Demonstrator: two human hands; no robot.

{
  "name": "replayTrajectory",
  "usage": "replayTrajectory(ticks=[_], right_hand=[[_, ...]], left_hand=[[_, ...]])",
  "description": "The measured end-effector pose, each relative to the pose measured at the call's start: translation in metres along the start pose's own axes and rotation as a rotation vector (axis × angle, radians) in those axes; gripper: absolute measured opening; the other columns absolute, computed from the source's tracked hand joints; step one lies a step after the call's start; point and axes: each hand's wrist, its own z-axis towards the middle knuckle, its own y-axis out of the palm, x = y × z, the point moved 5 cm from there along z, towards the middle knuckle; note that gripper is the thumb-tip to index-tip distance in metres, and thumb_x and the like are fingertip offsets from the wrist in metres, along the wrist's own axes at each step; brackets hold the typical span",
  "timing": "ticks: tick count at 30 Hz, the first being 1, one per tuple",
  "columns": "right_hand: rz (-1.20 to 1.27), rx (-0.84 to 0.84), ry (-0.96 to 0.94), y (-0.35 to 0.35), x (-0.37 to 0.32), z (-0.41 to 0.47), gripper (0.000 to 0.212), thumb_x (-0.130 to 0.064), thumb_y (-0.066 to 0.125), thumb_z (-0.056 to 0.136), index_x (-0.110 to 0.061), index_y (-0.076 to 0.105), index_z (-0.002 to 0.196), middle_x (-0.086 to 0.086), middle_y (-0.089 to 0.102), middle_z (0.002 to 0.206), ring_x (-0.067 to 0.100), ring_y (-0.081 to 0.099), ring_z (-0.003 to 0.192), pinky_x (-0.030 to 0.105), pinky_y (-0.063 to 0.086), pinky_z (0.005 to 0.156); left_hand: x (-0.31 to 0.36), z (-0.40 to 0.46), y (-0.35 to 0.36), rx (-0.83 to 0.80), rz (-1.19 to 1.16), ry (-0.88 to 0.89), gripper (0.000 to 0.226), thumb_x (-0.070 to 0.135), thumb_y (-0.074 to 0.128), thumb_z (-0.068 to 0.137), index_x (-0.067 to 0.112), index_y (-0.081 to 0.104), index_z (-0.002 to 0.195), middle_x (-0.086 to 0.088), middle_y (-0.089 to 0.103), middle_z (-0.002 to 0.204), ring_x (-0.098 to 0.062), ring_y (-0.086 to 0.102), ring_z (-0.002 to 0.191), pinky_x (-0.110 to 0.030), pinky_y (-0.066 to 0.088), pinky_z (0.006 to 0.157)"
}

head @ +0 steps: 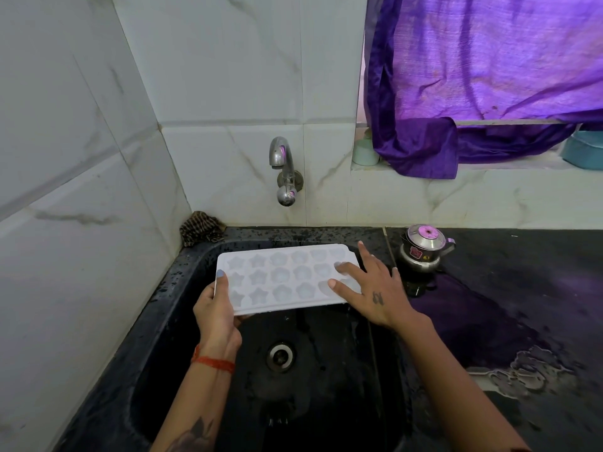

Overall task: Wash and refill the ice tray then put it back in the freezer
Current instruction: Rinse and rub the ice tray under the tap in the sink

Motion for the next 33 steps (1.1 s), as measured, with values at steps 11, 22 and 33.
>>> replayTrajectory(ticks=[11,22,33], right_hand=[[-0.014,-0.004,0.007,-0.001,0.007,0.0,0.041,-0.07,0.043,0.082,-0.041,0.054,0.108,-0.001,-0.005,0.161,0.027,0.009,0.147,0.059,0.004,0.115],[-0.057,0.005,0.025,0.001,0.008,0.0,0.052,-0.07,0.038,0.085,-0.039,0.046,0.126,0.001,-0.009,0.161,0.028,0.007,0.147,0.06,0.005,0.114],[0.083,-0.022,-0.096,0.004,-0.016,0.002,0.039,-0.06,0.04,0.091,-0.046,0.048,0.126,-0.002,-0.006,0.161,0.025,-0.001,0.147,0.052,0.01,0.117]], left_hand=[[0.0,-0.003,0.0,0.004,-0.002,0.008,0.022,0.032,0.058,0.093,0.016,0.059,0.077,0.0,0.062,0.08,-0.015,0.059,0.071,-0.032,0.051,0.068],[-0.001,-0.004,0.002,-0.003,0.011,0.013,0.024,0.032,0.057,0.094,0.017,0.059,0.076,0.0,0.062,0.079,-0.015,0.058,0.071,-0.032,0.051,0.063],[-0.001,-0.006,0.005,-0.02,-0.002,0.015,0.022,0.031,0.057,0.094,0.016,0.059,0.077,-0.001,0.063,0.081,-0.017,0.06,0.074,-0.034,0.052,0.069]])
